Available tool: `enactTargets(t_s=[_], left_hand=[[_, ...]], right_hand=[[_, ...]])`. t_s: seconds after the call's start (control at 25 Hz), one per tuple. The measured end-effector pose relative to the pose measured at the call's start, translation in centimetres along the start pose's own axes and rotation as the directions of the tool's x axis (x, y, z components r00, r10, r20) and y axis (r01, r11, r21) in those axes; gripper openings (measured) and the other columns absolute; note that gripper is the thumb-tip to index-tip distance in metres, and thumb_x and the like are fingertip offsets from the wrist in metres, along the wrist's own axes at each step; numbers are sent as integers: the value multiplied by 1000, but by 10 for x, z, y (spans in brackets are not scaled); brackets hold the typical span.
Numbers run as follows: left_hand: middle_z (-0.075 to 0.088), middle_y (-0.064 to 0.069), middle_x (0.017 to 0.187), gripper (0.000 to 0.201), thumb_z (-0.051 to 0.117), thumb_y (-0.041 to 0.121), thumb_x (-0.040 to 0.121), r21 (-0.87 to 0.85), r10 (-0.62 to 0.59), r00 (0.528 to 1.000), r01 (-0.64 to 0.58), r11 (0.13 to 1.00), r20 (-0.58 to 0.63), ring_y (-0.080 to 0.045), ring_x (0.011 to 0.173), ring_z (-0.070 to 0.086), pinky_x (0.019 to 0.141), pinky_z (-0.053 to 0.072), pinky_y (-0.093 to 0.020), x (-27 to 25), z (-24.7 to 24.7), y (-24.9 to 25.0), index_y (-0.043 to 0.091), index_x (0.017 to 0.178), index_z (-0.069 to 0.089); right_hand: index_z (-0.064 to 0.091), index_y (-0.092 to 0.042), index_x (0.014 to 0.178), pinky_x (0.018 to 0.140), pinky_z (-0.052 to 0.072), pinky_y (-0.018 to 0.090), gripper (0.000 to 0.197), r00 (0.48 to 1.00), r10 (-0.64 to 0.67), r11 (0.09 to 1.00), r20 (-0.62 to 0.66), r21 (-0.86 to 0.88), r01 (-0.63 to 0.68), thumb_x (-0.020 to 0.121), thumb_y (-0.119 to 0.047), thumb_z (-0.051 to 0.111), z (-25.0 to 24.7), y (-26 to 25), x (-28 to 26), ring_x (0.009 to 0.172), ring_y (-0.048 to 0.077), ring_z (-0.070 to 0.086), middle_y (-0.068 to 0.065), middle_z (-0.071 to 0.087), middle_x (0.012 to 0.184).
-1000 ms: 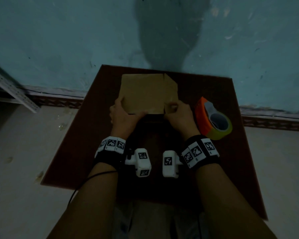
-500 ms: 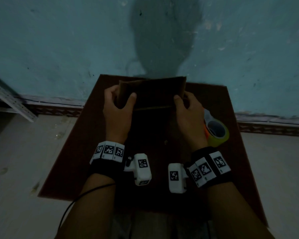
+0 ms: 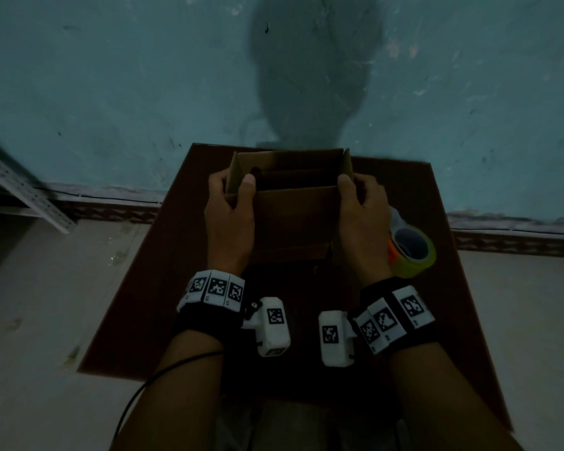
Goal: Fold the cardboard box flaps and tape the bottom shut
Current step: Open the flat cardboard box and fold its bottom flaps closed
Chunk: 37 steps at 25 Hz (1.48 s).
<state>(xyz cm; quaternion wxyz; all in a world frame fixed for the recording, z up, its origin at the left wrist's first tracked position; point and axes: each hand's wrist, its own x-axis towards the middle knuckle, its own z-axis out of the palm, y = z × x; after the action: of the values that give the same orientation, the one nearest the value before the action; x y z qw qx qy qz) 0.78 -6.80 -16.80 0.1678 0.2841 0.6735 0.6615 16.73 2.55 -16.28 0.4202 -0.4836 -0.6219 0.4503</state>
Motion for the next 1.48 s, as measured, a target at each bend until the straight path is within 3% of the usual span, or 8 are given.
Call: enactTargets(t_s=[0.16,0.4,0.56,0.8,1.04,1.24,1.4,1.48], left_hand=[[59,8,130,43,58,12,108,-42,119,993,-119,992,12,15,106,64,85,54,-10,2,0,-1,13,148,44],[49,-4,156,49,59,28,96,-3,131,983,-132,991,126,-20,145,51,121,45,-51,7,-7,-5,27,144,54],[47,-6,148,59,55,29,87,126,199,963,-224,966,184,-4,133,50,117,44,-31,11,-11,-4,14,144,59],[38,-5,139,69,52,47,78,265,56,968,-122,956,244,-31,135,45,110,45,-39,18,-14,-4,23,142,60],[28,4,158,51,57,37,97,125,-180,925,146,981,333,-22,145,42,123,43,-48,20,-10,-18,31,148,63],[42,2,154,52,56,37,110,161,-20,965,-23,987,263,-8,136,49,106,43,-14,20,-7,-26,38,161,47],[45,6,148,66,60,46,105,138,7,972,-41,990,237,-14,137,54,115,50,-39,20,-4,-37,40,166,36],[44,11,146,61,63,41,106,148,17,977,-49,988,211,-9,134,53,114,49,-37,15,-3,-38,33,163,43]], right_hand=[[68,-25,126,74,55,19,27,999,-19,999,45,43,17,111,-37,47,-1,0,1,82,-4,66,-8,70,98],[55,-24,72,46,34,14,42,994,-46,998,96,41,42,113,-20,45,-8,-3,-1,45,0,41,-17,50,49],[58,-29,76,48,34,12,42,989,-44,999,143,1,44,114,-19,42,-13,-7,-2,47,-2,46,-19,55,51],[74,-21,92,74,54,37,33,987,-77,994,142,-62,86,110,-37,52,-9,1,-2,85,15,69,4,74,98],[57,-28,67,65,39,28,47,978,-5,990,208,-139,35,111,-43,53,-9,-1,-5,61,6,53,-8,54,67],[76,-20,98,69,44,23,40,983,30,991,182,-131,-6,104,-55,59,-8,6,-1,89,7,66,0,70,106],[76,-22,99,71,46,19,38,986,7,989,167,-145,17,103,-56,61,-8,13,0,91,3,66,-1,70,113],[73,-27,95,71,47,19,30,987,22,987,161,-160,4,103,-53,62,-8,15,0,92,3,65,-3,69,111]])
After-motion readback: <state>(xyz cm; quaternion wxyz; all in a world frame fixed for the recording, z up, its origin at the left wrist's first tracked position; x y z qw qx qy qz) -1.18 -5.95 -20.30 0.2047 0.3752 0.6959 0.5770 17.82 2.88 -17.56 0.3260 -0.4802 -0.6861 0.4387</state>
